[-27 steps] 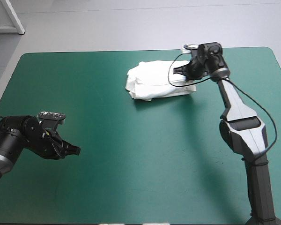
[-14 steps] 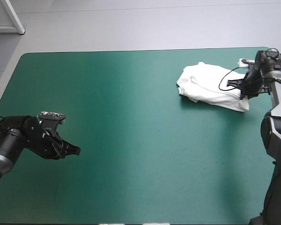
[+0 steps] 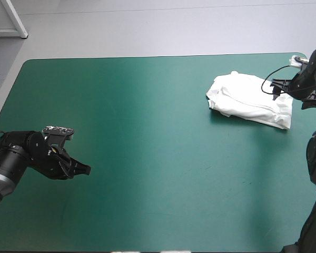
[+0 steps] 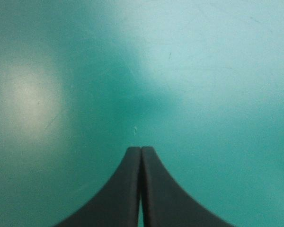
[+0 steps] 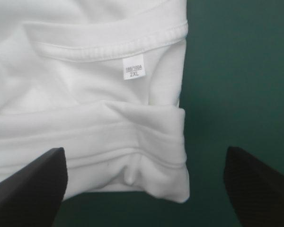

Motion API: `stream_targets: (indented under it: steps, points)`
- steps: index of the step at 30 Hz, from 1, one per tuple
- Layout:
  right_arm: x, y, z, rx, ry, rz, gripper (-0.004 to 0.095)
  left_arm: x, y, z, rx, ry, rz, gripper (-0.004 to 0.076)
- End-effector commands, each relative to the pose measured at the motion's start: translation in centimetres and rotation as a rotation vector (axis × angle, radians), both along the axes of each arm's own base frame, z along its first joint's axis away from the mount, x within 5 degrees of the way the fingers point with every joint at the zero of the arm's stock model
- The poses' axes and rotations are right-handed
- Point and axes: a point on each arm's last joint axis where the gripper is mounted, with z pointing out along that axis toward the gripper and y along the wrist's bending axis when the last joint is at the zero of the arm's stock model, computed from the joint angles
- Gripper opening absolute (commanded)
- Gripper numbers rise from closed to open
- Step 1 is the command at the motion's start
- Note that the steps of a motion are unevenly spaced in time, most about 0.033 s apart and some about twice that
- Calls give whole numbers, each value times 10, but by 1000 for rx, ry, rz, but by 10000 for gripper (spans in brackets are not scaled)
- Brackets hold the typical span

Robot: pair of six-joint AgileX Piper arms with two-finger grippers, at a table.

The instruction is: Fold the cloth

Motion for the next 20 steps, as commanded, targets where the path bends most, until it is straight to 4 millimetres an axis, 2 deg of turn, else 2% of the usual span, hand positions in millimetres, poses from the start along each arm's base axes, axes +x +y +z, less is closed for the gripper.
stream_targets:
  steps: [1, 4, 6, 9, 12, 16, 20]
  points:
    - [-36, 7, 74, -28, -176, -17, 657, 2, -2, 11, -25, -81, 10, -9]
    - [-60, 20, 95, -49, -206, 27, 231, 5, -3, 12, -45, -117, 16, -9]
    - [-76, 31, 100, -66, -199, 73, -26, 7, -5, 14, -67, -142, 4, -9]
    - [-103, 49, 106, -78, -237, 118, -11, 10, -9, 15, -95, -182, -23, -9]
    - [-131, 68, 104, -88, -298, 163, -19, 11, -9, 16, -91, -199, -36, -9]
    - [-173, 92, 85, -91, -362, 228, -19, 10, -8, 21, -87, -239, -35, -9]
    - [-212, 101, 66, -97, -420, 252, -19, 6, -8, 25, -92, -264, -34, -9]
